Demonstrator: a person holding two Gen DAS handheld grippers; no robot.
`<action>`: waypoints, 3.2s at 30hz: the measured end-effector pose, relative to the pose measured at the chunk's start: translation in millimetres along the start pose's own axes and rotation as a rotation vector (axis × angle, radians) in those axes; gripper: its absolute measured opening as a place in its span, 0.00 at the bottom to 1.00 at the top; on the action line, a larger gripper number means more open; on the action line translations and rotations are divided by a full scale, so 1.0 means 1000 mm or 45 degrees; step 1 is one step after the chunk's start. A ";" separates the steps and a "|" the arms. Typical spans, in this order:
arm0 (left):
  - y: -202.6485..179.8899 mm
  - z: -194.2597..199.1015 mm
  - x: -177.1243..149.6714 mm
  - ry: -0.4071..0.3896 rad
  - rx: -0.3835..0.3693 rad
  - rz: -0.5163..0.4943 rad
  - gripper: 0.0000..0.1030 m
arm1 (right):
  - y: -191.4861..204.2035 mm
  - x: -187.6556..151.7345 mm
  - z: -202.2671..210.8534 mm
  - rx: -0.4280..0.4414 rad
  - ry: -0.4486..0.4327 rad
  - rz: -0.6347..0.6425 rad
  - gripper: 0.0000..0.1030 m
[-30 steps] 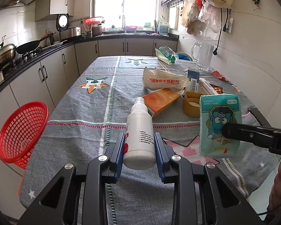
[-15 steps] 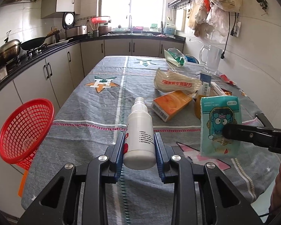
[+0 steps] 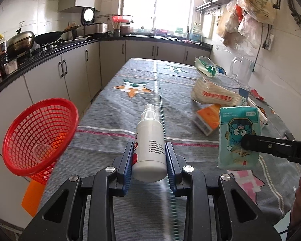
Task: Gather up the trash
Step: 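Lift the white bottle with the left gripper while the right gripper carries the tissue pack to the basket, then open both grippers over the red basket, dropping the bottle and tissue pack, then move both grippers back over the trash on the table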
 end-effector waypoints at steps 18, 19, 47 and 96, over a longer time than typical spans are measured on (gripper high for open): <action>0.074 0.024 0.004 -0.076 0.071 0.162 0.28 | 0.064 0.035 -0.035 0.034 0.055 0.139 0.13; 0.078 0.026 0.005 -0.081 0.076 0.170 0.28 | 0.068 0.037 -0.037 0.036 0.056 0.149 0.13; 0.200 0.022 -0.001 -0.071 0.194 0.392 0.28 | 0.164 0.077 -0.117 0.114 0.167 0.267 0.13; 0.089 0.022 0.006 -0.036 0.094 0.184 0.49 | 0.075 0.047 -0.053 0.052 0.056 0.062 0.37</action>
Point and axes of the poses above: each gripper's, at about its wrist camera, not at the fingertips, and z roughly against the way its jaws point, y to its left, x to its top, the point moved 6 cm from there along -z, roughly the way its jaws point, and after that the axes turned 13 degrees about y, right-handed, at the moved point
